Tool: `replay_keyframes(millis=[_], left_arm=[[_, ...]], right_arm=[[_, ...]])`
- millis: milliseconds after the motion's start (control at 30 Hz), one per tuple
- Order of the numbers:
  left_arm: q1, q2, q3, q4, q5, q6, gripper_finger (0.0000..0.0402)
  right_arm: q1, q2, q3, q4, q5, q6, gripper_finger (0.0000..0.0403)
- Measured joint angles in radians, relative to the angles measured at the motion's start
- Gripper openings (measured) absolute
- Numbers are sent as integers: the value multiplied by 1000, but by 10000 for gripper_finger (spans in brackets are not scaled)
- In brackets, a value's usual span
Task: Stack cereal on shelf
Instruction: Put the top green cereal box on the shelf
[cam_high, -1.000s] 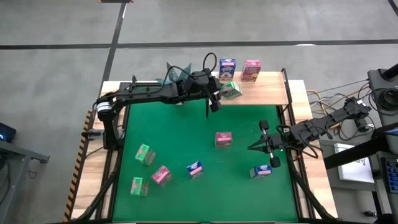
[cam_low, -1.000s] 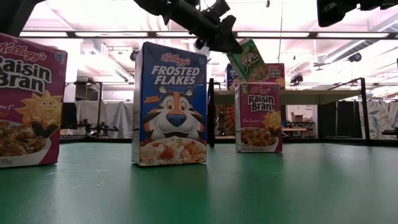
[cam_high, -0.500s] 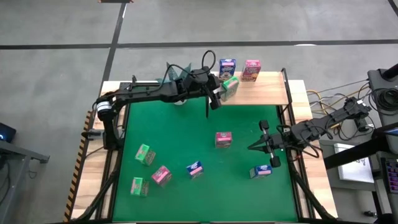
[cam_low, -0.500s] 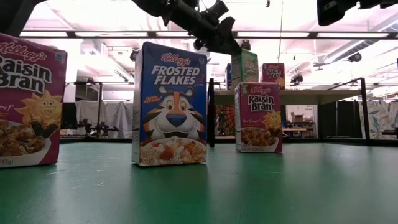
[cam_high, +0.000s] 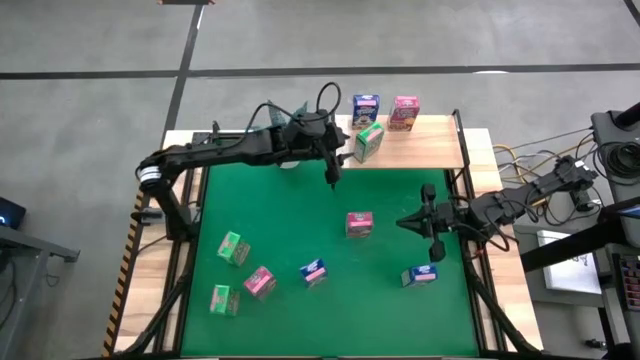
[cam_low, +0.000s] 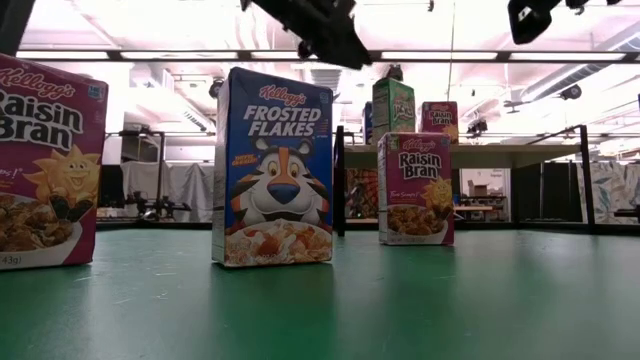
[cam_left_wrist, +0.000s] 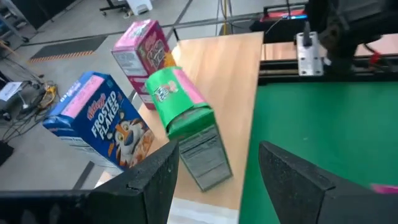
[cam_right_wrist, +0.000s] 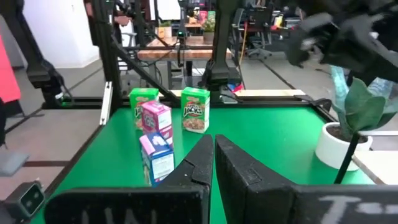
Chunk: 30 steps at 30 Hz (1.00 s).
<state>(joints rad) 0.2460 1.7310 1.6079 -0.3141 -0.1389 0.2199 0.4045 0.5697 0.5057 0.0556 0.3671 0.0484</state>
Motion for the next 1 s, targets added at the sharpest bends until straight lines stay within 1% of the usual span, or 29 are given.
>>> replay_keyframes(millis=[133,300,467,600,667,800,1000], left_arm=[[-46,-45,-37,-23,-8,2,204],[-108,-120,-139,11,-9,-7,204],[-159,-207,-289,163,-10,-19,204],[-175,-288,-414,310,-10,-27,204],[-175,-322,-467,376,-11,-30,204],[-173,-384,-547,444,-18,-54,204],[-173,-427,-600,447,-30,-81,204]], right_arm=[[-21,56,64,-31,0,-25,9],[-77,134,189,-179,0,-24,9],[-151,215,368,-406,-6,-40,9],[-230,284,530,-589,-11,-73,9],[-278,320,612,-664,-33,-109,9],[-403,405,771,-778,-117,-180,9],[-595,550,985,-910,-233,-344,9]])
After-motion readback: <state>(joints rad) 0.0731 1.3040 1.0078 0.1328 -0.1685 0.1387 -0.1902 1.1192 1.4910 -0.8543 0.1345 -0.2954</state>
